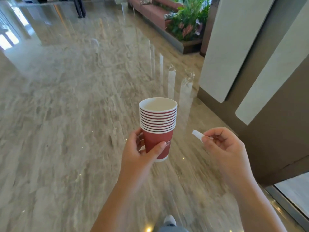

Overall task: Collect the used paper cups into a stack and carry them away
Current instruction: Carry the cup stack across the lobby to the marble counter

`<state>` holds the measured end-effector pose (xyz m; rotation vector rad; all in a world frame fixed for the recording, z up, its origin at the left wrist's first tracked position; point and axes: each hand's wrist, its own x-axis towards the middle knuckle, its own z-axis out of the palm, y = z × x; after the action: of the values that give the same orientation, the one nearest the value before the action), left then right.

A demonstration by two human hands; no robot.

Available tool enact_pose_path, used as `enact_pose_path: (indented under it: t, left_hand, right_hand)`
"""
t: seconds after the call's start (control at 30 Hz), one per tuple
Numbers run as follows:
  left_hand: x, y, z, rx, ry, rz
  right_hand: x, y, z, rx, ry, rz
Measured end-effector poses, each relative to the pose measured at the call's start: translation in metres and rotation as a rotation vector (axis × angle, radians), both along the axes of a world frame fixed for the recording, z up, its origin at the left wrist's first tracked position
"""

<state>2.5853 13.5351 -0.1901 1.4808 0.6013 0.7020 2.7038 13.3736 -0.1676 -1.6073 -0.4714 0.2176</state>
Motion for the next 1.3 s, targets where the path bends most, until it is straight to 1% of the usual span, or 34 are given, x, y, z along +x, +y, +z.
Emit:
enact_pose_path:
  t: [0.07,0.23,0.43,0.63,0.8,0.9,1.07,1.3]
  left_hand:
    - [0.037,0.022,0.005,0.013,0.001,-0.007]
    - [0.109,0.084,-0.004,-0.036,0.040,0.034]
    - [0.214,0.179,-0.018,-0.054,0.087,0.014]
    - [0.329,0.301,-0.008,-0.032,0.062,-0.020]
    - [0.416,0.385,0.005,-0.054,0.045,-0.017]
    - [0.461,0.415,0.001,-0.075,0.050,-0.051]
    - [0.552,0.459,-0.012,-0.089,0.089,-0.092]
    - [0.716,0.512,-0.011,-0.057,0.079,-0.142]
  right_hand:
    - [0.038,0.026,0.005,0.010,0.000,0.007]
    - [0.118,0.089,0.003,0.029,0.044,0.061]
    - [0.217,0.183,-0.011,0.051,0.101,0.010]
    - [0.330,0.301,0.003,-0.011,0.015,-0.007]
    - [0.415,0.390,0.016,0.007,-0.007,0.026]
    - [0.457,0.418,0.009,0.010,0.020,0.014]
    - [0.540,0.448,-0.008,0.013,0.063,-0.067]
    - [0.701,0.502,-0.011,0.059,0.035,-0.145]
